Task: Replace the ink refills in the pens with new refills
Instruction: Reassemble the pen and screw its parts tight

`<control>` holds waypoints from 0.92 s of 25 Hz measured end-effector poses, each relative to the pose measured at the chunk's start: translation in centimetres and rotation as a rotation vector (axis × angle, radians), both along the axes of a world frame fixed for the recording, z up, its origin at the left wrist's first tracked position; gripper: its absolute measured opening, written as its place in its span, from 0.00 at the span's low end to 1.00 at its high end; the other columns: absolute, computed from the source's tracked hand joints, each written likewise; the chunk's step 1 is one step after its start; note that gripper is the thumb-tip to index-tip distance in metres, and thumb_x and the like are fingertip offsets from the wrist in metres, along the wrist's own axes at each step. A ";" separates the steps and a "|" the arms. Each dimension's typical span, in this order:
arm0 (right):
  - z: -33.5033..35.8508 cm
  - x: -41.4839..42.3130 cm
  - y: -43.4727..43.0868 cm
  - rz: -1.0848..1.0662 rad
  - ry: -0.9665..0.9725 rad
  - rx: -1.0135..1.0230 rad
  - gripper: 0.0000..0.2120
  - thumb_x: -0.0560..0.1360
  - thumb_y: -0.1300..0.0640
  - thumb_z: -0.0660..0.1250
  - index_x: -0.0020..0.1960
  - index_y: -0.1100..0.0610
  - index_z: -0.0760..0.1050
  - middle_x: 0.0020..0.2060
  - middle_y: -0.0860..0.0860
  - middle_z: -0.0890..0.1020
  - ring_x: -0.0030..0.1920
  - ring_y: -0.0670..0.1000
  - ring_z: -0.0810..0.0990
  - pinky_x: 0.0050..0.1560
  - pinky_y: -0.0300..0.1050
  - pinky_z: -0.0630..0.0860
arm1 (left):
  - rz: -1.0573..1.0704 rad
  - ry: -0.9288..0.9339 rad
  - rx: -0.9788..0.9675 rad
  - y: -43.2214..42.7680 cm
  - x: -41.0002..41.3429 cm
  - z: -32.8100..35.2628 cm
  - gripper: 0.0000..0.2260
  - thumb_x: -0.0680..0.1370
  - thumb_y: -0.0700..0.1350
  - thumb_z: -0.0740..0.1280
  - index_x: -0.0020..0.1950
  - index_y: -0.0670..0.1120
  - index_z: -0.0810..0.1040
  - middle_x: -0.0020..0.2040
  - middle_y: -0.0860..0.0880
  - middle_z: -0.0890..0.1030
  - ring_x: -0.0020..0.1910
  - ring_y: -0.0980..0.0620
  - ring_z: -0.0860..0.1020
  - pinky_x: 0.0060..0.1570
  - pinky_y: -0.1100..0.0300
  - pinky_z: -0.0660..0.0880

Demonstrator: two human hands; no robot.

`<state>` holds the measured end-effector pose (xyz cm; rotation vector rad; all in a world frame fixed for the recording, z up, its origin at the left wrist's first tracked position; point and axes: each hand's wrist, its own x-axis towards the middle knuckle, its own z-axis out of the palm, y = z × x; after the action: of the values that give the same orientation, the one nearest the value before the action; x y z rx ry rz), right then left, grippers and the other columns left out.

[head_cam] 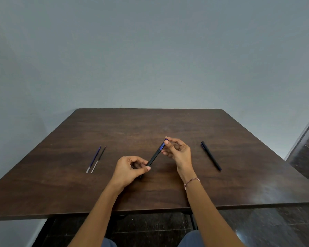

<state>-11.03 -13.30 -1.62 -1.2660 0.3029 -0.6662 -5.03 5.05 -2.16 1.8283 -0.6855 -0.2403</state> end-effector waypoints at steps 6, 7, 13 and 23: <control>-0.2 0.1 0.7 0.134 0.088 -0.234 0.27 0.65 0.58 0.79 0.57 0.48 0.70 0.35 0.53 0.85 0.34 0.52 0.85 0.36 0.40 0.80 | 0.028 -0.018 -0.004 -0.1 0.0 0.0 0.08 0.67 0.42 0.78 0.42 0.51 0.84 0.33 0.49 0.83 0.33 0.55 0.80 0.36 0.65 0.78; -0.3 0.2 0.7 0.138 0.113 -0.271 0.28 0.64 0.58 0.80 0.57 0.46 0.68 0.35 0.52 0.85 0.34 0.52 0.85 0.36 0.39 0.80 | 0.028 -0.032 0.008 0.0 0.0 0.0 0.08 0.67 0.43 0.78 0.42 0.52 0.84 0.34 0.50 0.83 0.34 0.55 0.81 0.37 0.64 0.78; -1.0 0.7 0.3 0.054 0.140 -0.273 0.28 0.66 0.62 0.78 0.58 0.52 0.65 0.33 0.53 0.84 0.32 0.50 0.84 0.36 0.38 0.80 | 0.008 -0.099 0.046 0.0 0.1 -0.2 0.11 0.67 0.44 0.77 0.43 0.58 0.82 0.38 0.54 0.84 0.39 0.60 0.81 0.41 0.69 0.75; -1.3 1.0 -0.6 -0.044 0.108 -0.068 0.27 0.68 0.61 0.77 0.63 0.52 0.69 0.36 0.54 0.85 0.37 0.50 0.85 0.47 0.48 0.81 | -0.055 -0.030 -0.024 -0.1 0.0 -0.3 0.14 0.66 0.41 0.78 0.45 0.57 0.83 0.41 0.53 0.85 0.43 0.56 0.83 0.46 0.65 0.78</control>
<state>-10.06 -13.86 -2.89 -1.3661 0.4009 -0.6513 -5.04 4.96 -2.46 1.7946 -0.7573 -0.2409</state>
